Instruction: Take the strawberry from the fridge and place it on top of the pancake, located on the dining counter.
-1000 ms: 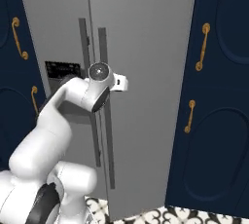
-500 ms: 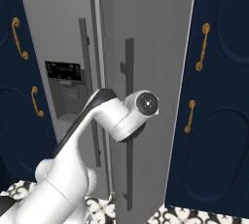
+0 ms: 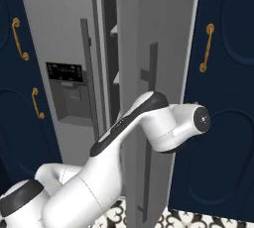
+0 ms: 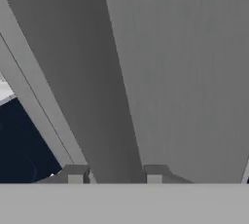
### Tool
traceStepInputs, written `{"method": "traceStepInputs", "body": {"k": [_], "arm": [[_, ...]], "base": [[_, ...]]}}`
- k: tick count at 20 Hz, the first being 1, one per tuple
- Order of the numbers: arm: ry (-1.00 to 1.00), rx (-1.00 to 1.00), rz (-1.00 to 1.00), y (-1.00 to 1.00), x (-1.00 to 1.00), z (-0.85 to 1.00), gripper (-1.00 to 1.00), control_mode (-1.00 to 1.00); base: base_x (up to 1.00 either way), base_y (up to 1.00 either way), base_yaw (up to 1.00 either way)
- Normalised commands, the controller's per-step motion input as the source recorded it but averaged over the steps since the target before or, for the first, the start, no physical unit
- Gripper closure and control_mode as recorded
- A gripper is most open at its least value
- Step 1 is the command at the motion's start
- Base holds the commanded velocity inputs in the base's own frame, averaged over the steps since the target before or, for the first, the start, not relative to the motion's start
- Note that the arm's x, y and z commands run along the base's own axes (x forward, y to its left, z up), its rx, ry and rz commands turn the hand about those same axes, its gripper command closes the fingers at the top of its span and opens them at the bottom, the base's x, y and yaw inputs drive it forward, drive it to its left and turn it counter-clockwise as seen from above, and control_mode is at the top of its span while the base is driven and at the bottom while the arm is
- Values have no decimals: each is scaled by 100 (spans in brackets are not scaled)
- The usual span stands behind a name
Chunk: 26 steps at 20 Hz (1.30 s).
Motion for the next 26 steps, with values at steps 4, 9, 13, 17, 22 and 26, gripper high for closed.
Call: {"method": "traceStepInputs", "body": {"k": [4,9,13,17,22,26], "arm": [[0,0,-1,0,-54,0,-100,-100],[3,3,-4,-24,-56,6,-100,-100],[3,-3,-10,5,-72,10,-100,-100],[13,-24,-31,73,-66,13,-100,-100],[25,-42,-28,82,-22,26,-100,-100],[38,-53,-26,80,7,16,-100,-100]], "base": [[0,0,0],[0,0,0],[0,0,0],[0,0,0],[0,0,0],[0,0,0]]}}
